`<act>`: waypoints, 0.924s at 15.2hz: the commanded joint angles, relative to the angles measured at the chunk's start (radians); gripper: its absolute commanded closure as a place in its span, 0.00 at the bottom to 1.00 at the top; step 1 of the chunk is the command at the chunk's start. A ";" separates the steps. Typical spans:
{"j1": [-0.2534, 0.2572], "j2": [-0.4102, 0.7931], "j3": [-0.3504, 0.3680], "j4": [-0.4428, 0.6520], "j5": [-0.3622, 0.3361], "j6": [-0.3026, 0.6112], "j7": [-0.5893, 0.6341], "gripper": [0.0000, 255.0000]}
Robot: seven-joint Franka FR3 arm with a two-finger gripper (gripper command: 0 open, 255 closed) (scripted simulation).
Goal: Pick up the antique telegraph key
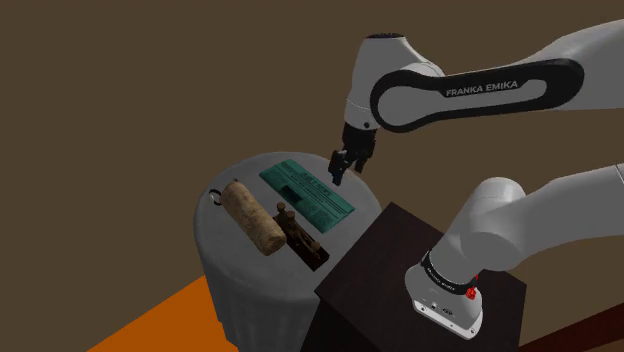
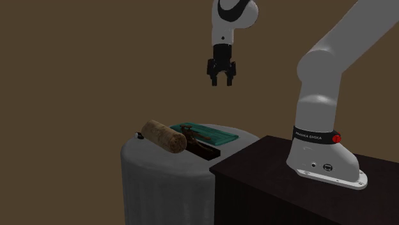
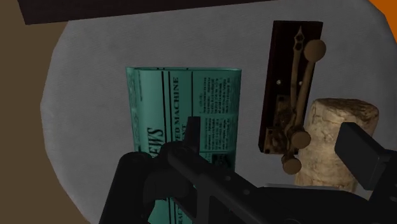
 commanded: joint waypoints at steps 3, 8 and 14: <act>0.018 0.115 0.062 -0.038 0.019 0.169 0.060 0.00; 0.026 0.299 0.142 -0.044 0.012 0.373 0.151 0.00; 0.006 0.565 0.229 0.006 -0.106 0.596 0.324 0.00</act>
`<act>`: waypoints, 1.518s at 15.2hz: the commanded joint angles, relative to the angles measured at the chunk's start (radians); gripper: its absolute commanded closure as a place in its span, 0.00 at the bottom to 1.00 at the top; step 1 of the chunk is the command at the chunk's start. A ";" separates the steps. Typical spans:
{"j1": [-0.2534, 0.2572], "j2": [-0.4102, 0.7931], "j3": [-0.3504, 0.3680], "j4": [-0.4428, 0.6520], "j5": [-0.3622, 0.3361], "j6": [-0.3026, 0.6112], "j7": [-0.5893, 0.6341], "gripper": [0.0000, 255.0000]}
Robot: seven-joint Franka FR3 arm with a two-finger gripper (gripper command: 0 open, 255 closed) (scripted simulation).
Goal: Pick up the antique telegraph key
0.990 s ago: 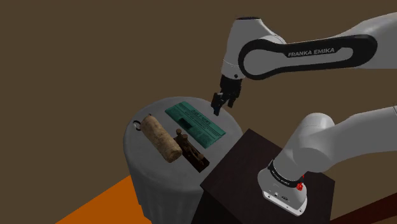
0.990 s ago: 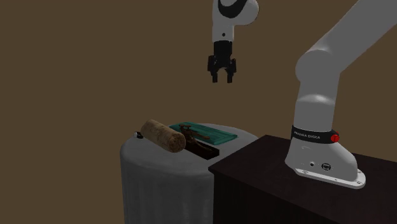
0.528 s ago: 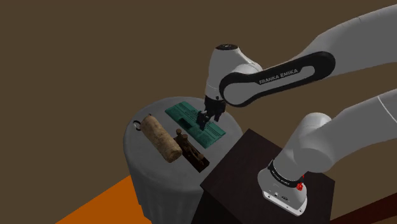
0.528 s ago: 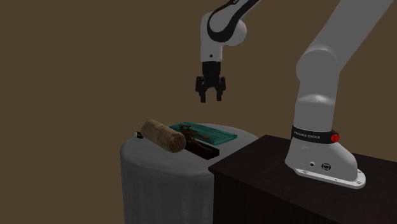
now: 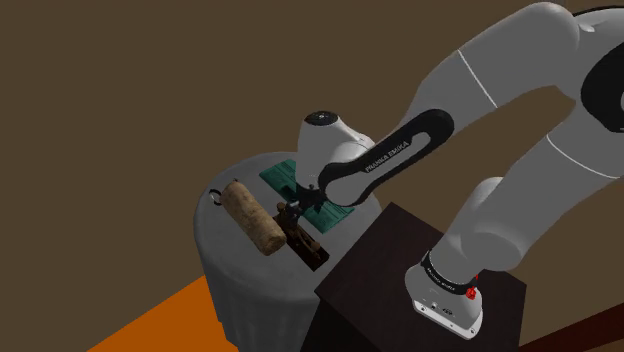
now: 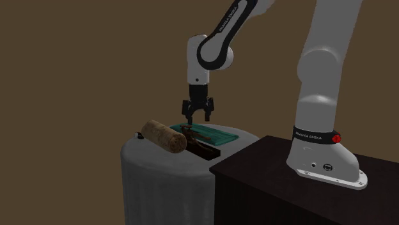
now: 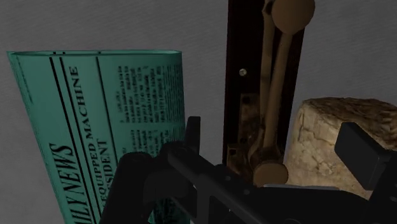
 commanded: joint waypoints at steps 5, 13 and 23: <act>-0.008 0.139 0.017 0.011 -0.101 0.124 0.102 0.00; -0.007 0.205 0.010 0.018 -0.159 0.177 0.149 1.00; -0.012 0.149 0.020 0.011 -0.109 0.133 0.108 1.00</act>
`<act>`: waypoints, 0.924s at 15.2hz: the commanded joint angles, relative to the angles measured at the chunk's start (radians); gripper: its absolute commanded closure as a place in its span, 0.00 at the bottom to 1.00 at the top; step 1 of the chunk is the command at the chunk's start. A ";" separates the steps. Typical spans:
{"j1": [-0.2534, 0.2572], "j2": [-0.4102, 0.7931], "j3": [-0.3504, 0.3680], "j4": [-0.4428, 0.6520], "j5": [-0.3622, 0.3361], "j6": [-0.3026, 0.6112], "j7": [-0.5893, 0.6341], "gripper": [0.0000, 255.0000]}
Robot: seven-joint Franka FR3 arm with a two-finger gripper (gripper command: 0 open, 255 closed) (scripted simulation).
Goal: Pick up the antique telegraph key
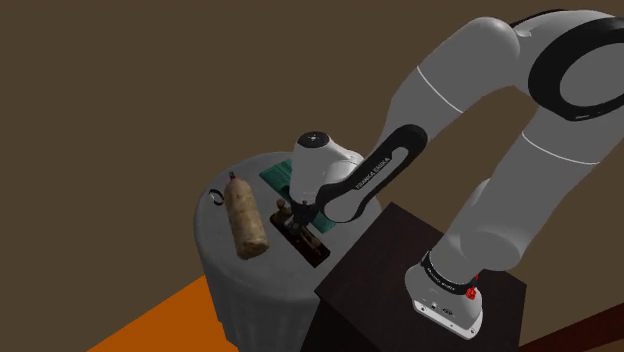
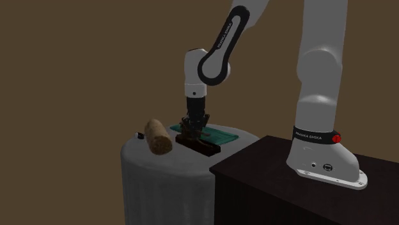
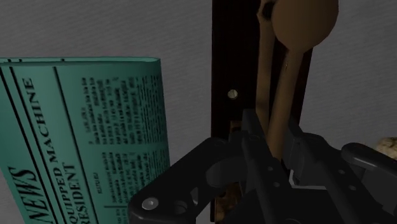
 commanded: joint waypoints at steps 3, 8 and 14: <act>0.004 -0.066 0.009 0.002 0.056 -0.063 -0.038 1.00; 0.012 -0.141 0.008 0.012 0.105 -0.143 -0.075 1.00; 0.019 -0.198 0.002 0.025 0.134 -0.210 -0.098 1.00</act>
